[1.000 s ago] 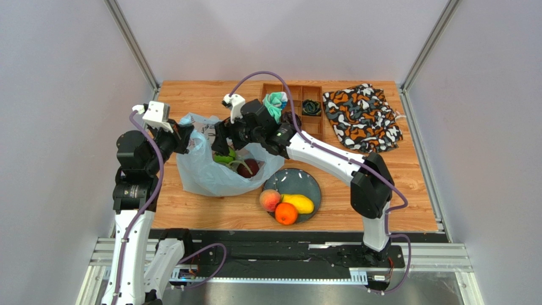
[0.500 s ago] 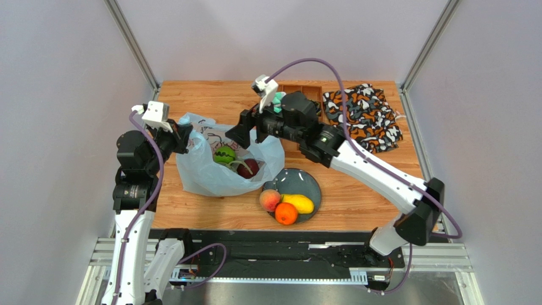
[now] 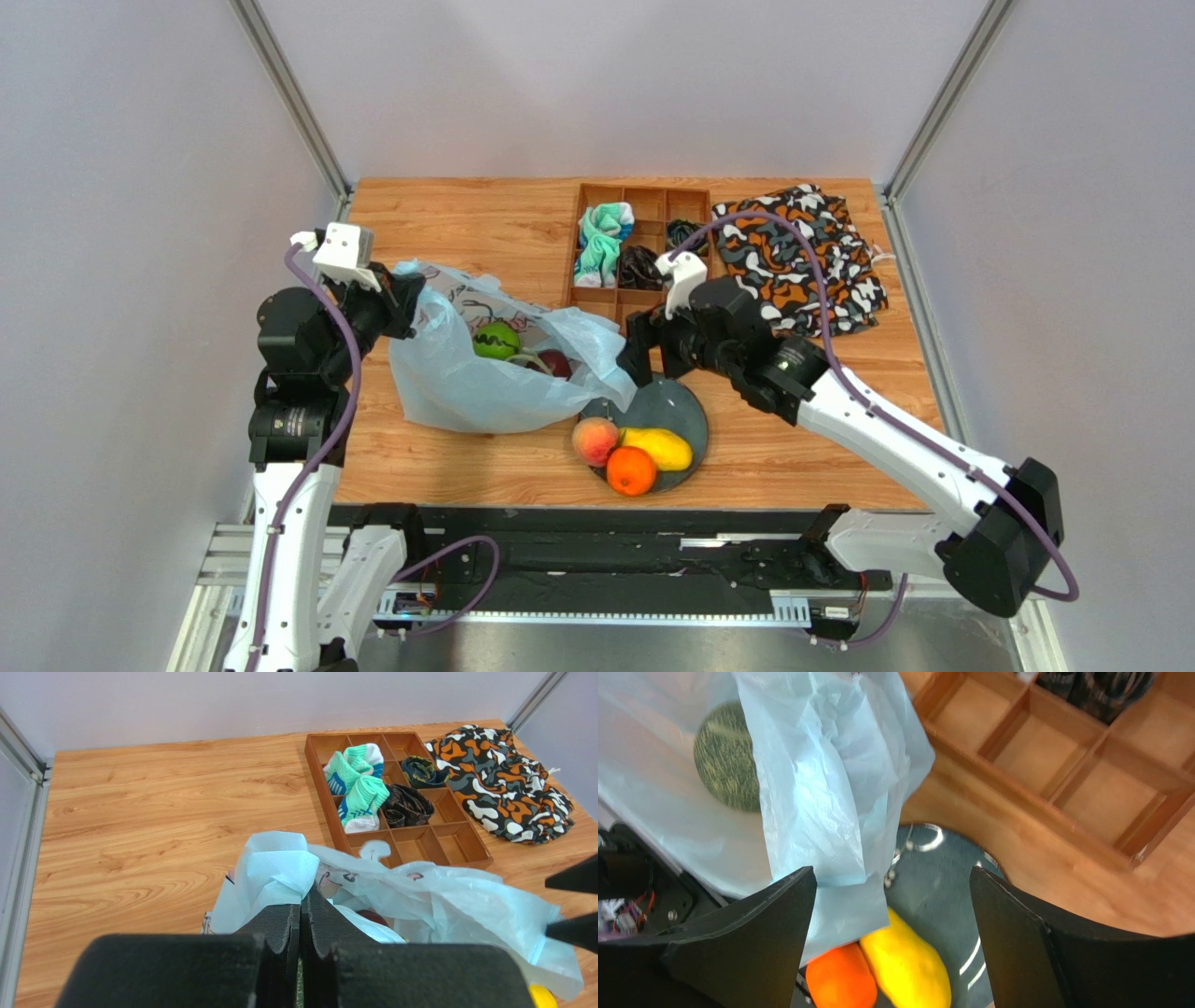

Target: Place the fruits into the plastic bag

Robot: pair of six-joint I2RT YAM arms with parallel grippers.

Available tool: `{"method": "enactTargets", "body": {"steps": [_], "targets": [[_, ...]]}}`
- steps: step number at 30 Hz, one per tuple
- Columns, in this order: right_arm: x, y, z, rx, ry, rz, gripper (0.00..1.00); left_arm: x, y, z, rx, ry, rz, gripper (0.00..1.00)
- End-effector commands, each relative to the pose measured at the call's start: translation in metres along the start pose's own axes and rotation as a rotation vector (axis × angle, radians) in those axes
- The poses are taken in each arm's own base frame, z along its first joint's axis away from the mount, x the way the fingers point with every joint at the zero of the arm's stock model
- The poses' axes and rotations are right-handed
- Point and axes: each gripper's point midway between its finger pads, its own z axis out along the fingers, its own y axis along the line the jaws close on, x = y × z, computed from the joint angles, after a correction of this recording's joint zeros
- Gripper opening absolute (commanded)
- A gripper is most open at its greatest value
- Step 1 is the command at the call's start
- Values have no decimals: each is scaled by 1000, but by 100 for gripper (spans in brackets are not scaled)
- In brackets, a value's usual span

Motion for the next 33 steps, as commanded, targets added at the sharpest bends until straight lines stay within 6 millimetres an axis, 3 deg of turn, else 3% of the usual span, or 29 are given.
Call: {"method": "enactTargets", "body": {"steps": [1,2,4,5,7,11,14,20,33], "targets": [[19,12,-21,-82,3,28,85,-6,-3,0,12,-18,-9,0],[36,16,-21,-122,39,37,84,-7,-4,0,12,-21,-7,0],[36,24,-28,-166,-6,70,84,-6,-4,0,12,-20,-9,0],[50,22,-28,-170,6,82,84,-6,-3,0,9,-21,-8,0],[40,24,-38,-185,-57,101,84,-6,-3,0,9,-20,-9,0],[52,22,-40,-184,-38,71,85,-6,-4,1,17,-19,-12,0],[82,19,-34,-162,54,58,85,-7,-4,0,16,-24,-7,0],[132,43,-23,-177,201,-46,84,-7,-4,0,12,-21,-10,0],[166,52,-13,-166,311,-182,84,-7,-3,-1,11,-23,-8,0]]}}
